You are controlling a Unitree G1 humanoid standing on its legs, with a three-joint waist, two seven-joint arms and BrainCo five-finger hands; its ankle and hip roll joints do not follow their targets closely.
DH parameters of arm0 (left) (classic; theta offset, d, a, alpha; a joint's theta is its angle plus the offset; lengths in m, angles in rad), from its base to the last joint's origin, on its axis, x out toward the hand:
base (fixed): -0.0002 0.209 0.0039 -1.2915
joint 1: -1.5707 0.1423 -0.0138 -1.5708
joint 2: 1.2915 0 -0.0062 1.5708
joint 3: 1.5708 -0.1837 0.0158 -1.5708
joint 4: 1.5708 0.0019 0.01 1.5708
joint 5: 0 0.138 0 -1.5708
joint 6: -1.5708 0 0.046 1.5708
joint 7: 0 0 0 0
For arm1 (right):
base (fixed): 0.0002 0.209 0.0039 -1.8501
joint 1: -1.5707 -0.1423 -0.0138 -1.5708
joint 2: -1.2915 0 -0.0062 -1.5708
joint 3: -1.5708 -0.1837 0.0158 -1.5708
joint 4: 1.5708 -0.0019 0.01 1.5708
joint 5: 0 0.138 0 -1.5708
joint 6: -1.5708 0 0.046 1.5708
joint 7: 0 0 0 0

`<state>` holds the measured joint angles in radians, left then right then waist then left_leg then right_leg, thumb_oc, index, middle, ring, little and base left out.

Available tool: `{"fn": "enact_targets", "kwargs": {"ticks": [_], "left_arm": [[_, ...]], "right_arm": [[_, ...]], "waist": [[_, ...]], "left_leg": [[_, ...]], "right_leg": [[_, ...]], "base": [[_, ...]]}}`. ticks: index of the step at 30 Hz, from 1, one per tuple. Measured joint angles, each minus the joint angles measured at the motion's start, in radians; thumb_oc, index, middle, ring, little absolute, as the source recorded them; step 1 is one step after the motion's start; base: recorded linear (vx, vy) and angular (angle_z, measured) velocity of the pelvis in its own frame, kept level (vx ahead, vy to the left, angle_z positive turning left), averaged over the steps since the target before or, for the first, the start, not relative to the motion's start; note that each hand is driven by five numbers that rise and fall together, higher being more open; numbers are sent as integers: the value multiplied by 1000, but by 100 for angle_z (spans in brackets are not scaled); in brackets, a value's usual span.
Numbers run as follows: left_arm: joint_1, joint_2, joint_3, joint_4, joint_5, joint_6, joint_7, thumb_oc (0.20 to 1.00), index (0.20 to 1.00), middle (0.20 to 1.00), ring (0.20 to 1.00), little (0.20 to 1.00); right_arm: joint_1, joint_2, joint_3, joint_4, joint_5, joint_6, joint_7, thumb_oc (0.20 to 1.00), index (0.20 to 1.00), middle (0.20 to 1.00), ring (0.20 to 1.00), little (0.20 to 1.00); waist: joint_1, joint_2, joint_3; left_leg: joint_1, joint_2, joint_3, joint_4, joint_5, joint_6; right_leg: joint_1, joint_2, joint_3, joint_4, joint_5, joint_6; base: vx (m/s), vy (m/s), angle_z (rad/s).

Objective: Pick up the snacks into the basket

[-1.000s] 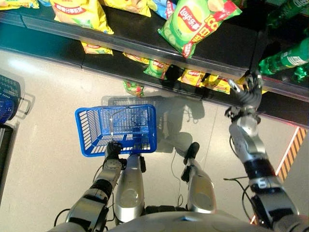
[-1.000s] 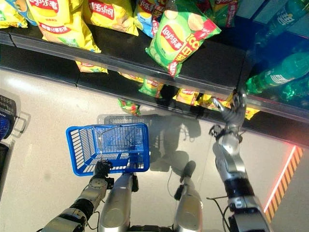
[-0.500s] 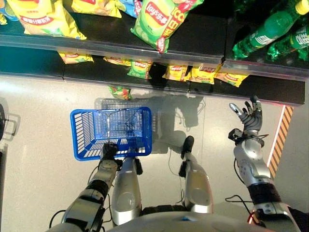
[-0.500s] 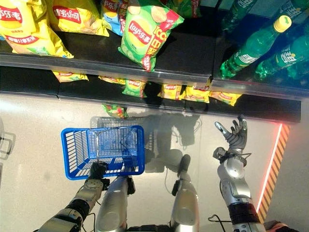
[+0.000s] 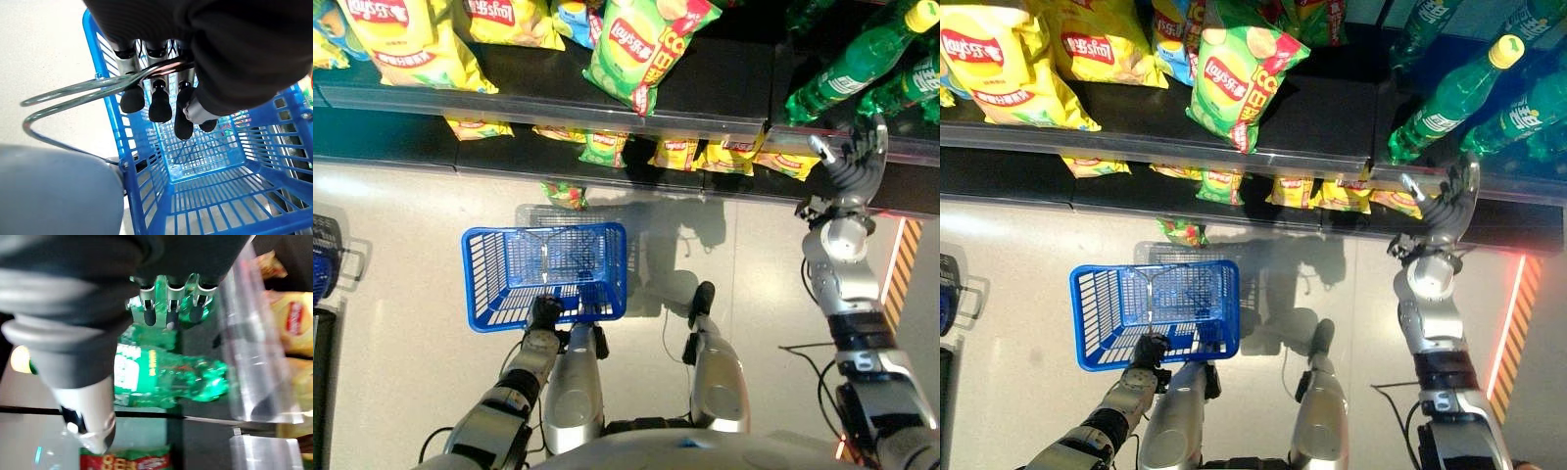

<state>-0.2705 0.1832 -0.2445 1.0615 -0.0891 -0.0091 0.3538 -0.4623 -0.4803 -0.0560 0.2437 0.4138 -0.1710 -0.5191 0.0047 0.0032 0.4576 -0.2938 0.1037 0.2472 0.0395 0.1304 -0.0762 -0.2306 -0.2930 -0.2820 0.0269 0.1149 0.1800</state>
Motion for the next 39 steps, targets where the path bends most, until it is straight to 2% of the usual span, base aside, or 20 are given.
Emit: {"fn": "enact_targets", "kwargs": {"ticks": [3, 12, 29, 35, 36, 37, 39], "left_arm": [[7, -8, -12, 2, 1, 0, -7, 200, 200, 200, 200, 200], [14, -6, -10, 7, -1, -7, -11, 200, 200, 200, 200, 200], [13, 0, -11, 15, -35, -27, -12, 200, 200, 200, 200, 200], [13, 1, -13, 15, -45, -35, -21, 200, 200, 200, 200, 200], [13, 1, -13, 15, -45, -37, -23, 200, 200, 200, 200, 200], [13, 1, -13, 15, -46, -39, -27, 200, 200, 200, 200, 200], [13, 2, -13, 14, -47, -41, -30, 200, 200, 200, 200, 200]], "right_arm": [[-25, -41, 40, 49, 3, 9, 3, 1000, 1000, 1000, 1000, 1000], [-191, -161, 99, 236, 70, 49, 11, 1000, 1000, 1000, 1000, 1000], [-325, -175, 147, 437, 133, 62, 53, 1000, 1000, 1000, 1000, 1000], [-356, -169, 149, 491, 199, 62, 75, 1000, 1000, 1000, 1000, 1000], [-368, -168, 155, 510, 204, 63, 76, 749, 749, 749, 749, 749], [-373, -167, 158, 515, 215, 63, 76, 200, 200, 200, 200, 200], [-381, -156, 173, 515, 216, 63, 78, 200, 200, 200, 200, 200]], "waist": [[10, 12, -14], [15, 13, -25], [45, 10, -23], [58, 11, -22], [60, 11, -22], [64, 11, -22], [67, 12, -21]], "left_leg": [[-3, 0, -2, 0, 0, 0], [-20, -3, -23, 0, 1, 1], [-34, -5, -36, -1, 1, 1], [-33, -7, -34, -15, 2, 1], [-34, -7, -33, -16, 2, 1], [-34, -8, -33, -19, 2, 1], [-34, -9, -33, -20, 2, 1]], "right_leg": [[-1, 1, -1, -2, 0, 0], [7, 1, -28, -15, 2, 3], [15, 3, -54, -28, 1, 3], [14, 4, -56, -43, 3, 5], [14, 4, -56, -46, 3, 6], [15, 5, -57, -50, 3, 6], [17, 4, -59, -53, 3, 6]], "base": [[0, -7, 1], [6, -11, 7], [7, 5, 3], [0, 0, 0], [0, 0, 0], [0, 0, 0], [0, 0, 0]]}}
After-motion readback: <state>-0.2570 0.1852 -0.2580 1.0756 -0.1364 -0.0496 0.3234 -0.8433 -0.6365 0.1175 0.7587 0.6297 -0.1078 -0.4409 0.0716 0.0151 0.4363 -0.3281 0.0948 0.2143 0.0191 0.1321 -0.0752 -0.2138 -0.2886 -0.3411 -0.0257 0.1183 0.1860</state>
